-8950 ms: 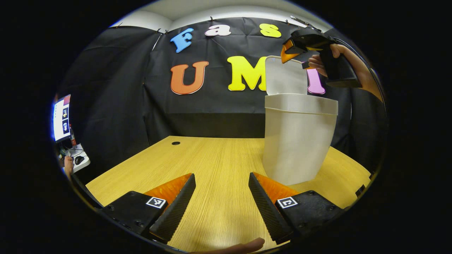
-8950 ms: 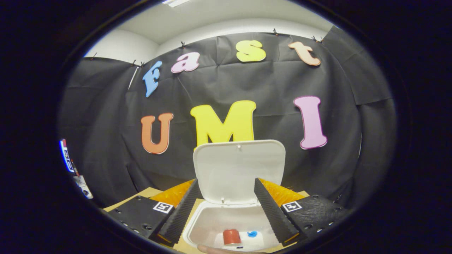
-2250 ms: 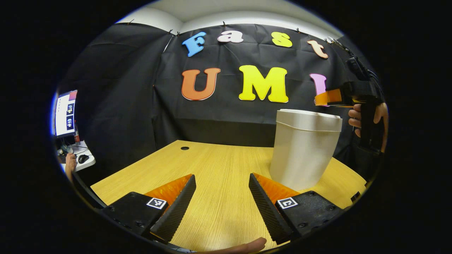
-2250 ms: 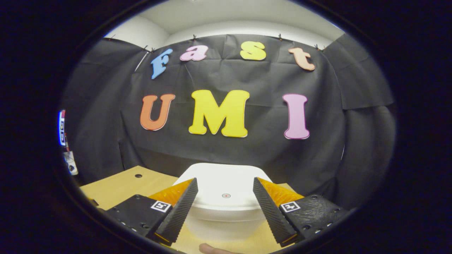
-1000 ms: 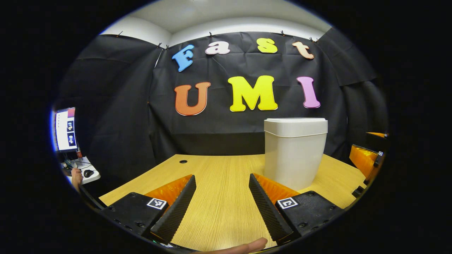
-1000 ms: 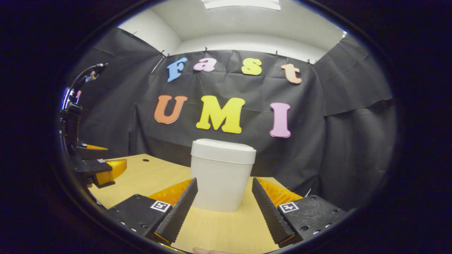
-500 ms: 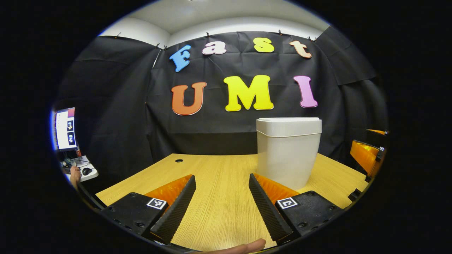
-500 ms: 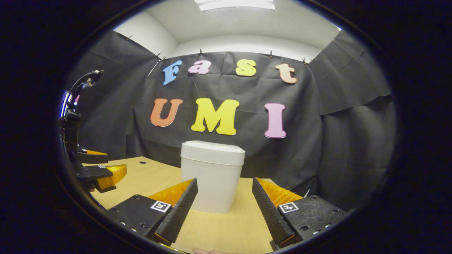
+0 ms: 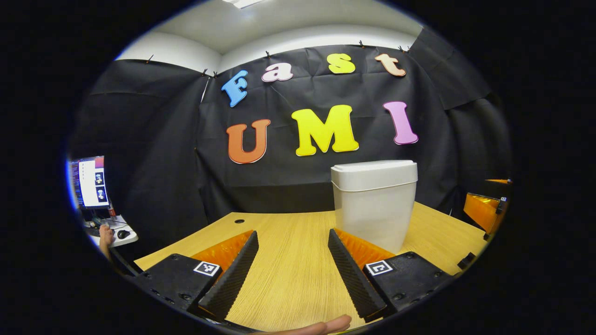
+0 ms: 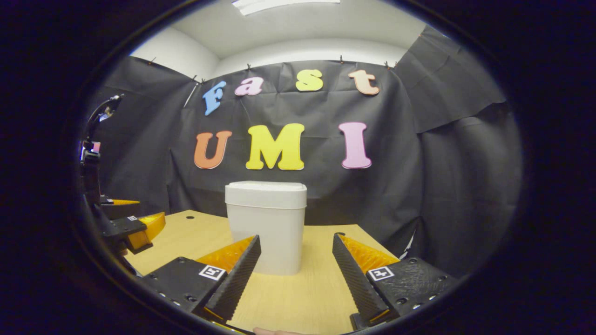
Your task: Press the lid of the desktop garbage bin to open it, pick up the crumpled paper on the desktop and throw it into the bin, then pick up the pop can on the desktop and drop it into the bin, and finally close the garbage bin lid.
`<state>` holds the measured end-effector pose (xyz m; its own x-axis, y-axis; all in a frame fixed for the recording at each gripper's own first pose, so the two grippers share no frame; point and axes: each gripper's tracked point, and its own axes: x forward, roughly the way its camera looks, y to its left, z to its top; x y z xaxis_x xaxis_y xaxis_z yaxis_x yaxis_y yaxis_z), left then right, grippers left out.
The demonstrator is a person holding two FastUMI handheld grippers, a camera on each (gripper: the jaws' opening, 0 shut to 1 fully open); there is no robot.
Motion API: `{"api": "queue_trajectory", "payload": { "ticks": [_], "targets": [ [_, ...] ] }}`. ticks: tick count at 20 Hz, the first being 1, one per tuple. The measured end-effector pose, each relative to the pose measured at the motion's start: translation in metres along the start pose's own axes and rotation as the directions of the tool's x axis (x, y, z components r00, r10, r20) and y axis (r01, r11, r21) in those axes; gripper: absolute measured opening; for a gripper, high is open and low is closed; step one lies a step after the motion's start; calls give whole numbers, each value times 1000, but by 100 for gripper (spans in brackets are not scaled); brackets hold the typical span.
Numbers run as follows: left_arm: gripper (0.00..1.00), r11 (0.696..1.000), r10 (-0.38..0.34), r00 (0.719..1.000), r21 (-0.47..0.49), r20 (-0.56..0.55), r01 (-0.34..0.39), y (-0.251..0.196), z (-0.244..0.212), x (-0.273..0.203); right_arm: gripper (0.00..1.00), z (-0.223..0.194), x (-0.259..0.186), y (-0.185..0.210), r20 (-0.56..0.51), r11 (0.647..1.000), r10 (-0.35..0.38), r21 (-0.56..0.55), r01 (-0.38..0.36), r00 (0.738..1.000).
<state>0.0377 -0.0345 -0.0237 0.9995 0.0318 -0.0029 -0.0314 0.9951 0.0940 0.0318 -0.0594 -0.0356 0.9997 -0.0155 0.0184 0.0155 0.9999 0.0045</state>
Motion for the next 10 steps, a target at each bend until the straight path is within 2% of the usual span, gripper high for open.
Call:
{"api": "queue_trajectory", "payload": {
  "ticks": [4,5,7,10],
  "targets": [
    [97,1000,-26,1000,6,-12,26,-18,-6,-11,97,2,-8,-11,31,998,-17,-55,18,999],
    [98,1000,-27,999,6,-19,27,-19,-8,-14,95,6,-9,-11,38,999,-16,-51,18,999],
    [100,999,-38,999,1,-14,38,-23,-9,-20,95,9,-12,-11,49,999,-15,-44,17,999],
    [99,998,-61,998,-3,-5,61,-27,-9,-30,95,5,-13,-10,42,999,-8,-47,10,999]
  ]
}}
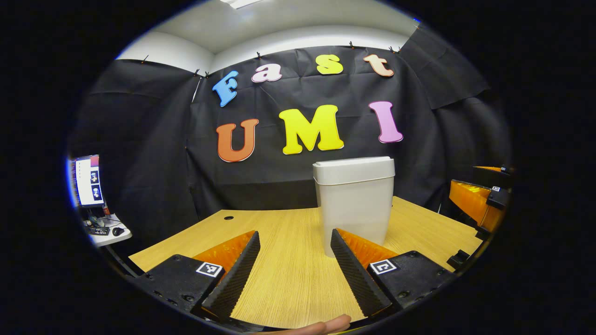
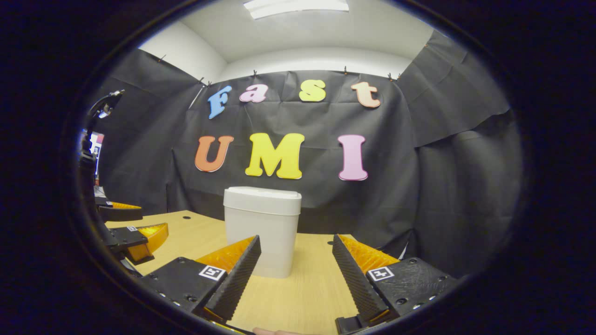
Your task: Press the lid of the desktop garbage bin to open it, pick up the crumpled paper on the desktop and throw it into the bin, then pick up the pop can on the desktop and drop it into the bin, and finally close the garbage bin lid.
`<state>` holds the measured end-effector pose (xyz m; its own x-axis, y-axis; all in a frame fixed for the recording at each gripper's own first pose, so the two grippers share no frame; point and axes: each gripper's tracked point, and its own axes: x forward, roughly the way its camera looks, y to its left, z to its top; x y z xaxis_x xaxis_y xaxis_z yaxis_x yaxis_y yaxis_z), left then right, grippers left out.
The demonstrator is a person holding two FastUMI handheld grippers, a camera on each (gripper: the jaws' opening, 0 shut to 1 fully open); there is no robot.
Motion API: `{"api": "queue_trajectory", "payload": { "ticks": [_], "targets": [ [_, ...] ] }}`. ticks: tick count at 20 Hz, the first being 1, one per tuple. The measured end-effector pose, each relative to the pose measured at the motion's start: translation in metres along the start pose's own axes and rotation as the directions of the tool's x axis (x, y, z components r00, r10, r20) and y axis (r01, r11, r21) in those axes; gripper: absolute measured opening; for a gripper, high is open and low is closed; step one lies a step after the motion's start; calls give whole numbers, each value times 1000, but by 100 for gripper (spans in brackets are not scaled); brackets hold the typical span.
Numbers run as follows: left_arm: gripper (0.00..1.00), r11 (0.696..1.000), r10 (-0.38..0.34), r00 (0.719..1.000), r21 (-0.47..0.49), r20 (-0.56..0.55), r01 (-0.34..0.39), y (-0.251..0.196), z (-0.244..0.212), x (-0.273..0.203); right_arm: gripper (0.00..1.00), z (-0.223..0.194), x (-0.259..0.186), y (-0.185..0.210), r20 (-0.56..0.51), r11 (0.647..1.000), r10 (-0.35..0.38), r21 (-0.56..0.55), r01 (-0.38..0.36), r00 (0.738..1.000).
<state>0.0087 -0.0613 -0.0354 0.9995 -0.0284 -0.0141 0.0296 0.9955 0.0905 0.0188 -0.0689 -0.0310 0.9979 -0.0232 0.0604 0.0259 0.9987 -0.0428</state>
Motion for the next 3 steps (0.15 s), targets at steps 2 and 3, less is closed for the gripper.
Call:
{"api": "queue_trajectory", "payload": {
  "ticks": [2,3],
  "targets": [
    [99,1000,-2,1000,16,28,2,0,10,-6,95,3,-1,2,10,1000,8,4,-8,1000],
    [99,1000,0,999,30,42,-1,1,14,-7,95,6,-3,4,17,1000,16,8,-16,1000]
  ]
}}
